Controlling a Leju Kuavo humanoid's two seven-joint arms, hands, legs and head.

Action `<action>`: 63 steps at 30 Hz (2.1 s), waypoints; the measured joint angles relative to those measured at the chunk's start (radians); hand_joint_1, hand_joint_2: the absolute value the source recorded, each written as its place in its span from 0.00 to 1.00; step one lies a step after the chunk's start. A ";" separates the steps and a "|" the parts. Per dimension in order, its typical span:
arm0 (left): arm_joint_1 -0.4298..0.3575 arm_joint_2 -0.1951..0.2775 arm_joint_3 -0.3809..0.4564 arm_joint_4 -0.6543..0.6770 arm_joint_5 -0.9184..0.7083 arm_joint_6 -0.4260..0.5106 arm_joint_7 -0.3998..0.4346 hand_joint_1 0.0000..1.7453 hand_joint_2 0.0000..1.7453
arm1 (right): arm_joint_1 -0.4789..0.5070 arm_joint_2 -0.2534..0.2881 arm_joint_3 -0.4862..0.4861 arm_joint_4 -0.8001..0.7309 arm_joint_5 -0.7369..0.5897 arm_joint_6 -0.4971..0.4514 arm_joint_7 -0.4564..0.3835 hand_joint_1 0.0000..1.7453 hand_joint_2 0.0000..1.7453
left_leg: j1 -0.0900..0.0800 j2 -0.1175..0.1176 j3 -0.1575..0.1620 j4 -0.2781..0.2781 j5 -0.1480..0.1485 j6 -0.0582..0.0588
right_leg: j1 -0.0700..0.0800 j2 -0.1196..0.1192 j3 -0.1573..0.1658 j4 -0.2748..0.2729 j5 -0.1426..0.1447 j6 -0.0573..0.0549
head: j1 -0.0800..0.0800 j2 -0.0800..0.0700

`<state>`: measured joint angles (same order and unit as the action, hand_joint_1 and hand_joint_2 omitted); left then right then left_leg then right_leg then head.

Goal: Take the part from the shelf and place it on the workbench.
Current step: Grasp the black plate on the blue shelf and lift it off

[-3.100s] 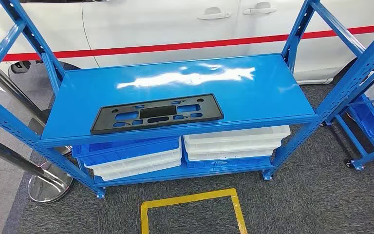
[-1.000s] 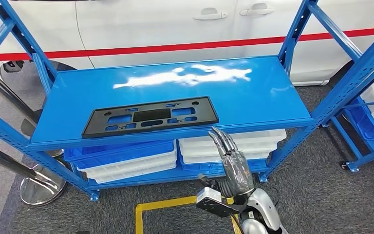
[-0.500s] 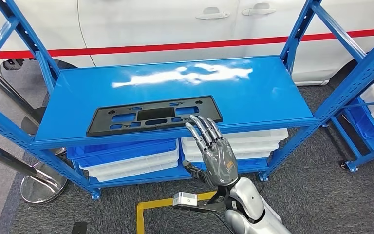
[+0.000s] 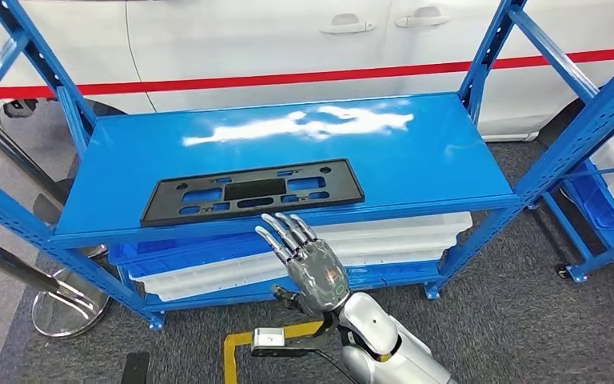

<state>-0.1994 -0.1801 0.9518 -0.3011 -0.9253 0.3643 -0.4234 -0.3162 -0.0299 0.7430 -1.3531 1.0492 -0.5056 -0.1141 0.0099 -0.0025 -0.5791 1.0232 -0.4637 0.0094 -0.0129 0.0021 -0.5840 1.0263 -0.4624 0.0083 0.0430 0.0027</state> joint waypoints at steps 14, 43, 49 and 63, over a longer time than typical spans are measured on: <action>-0.013 0.004 -0.040 0.008 0.019 -0.041 0.029 0.00 0.00 | -0.056 0.049 0.021 0.138 -0.035 -0.003 0.016 0.00 1.00 | -0.020 0.000 0.004 -0.010 0.007 0.039 | 0.018 -0.004 -0.013 0.012 0.009 -0.021 | 0.000 0.000; -0.007 0.022 -0.085 0.013 0.085 -0.042 0.043 0.00 0.00 | -0.093 0.060 0.021 0.158 -0.073 0.005 0.035 0.00 1.00 | -0.006 -0.006 0.007 -0.002 -0.005 0.038 | 0.007 -0.002 -0.101 0.150 -0.016 -0.006 | 0.000 0.000; -0.008 0.021 -0.085 0.014 0.103 -0.031 0.047 0.00 0.00 | -0.098 0.060 0.021 0.159 -0.070 0.011 0.040 0.00 1.00 | -0.009 -0.004 0.020 -0.006 -0.021 0.015 | 0.018 -0.001 -0.027 -0.008 0.028 -0.037 | 0.001 0.000; 0.000 0.026 -0.086 0.015 0.129 -0.017 0.053 0.00 0.00 | -0.106 0.062 0.021 0.174 -0.069 0.017 0.052 0.00 1.00 | 0.012 -0.001 -0.026 0.012 0.015 -0.016 | 0.006 -0.001 0.016 -0.003 -0.016 -0.008 | 0.000 0.000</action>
<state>-0.1993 -0.1538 0.8658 -0.2861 -0.7962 0.3469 -0.3699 -0.4217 0.0325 0.7641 -1.1787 0.9800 -0.4883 -0.0616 0.0218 -0.0038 -0.6049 1.0354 -0.4488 -0.0065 -0.0073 0.0013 -0.5680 1.0231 -0.4783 -0.0002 0.0435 0.0027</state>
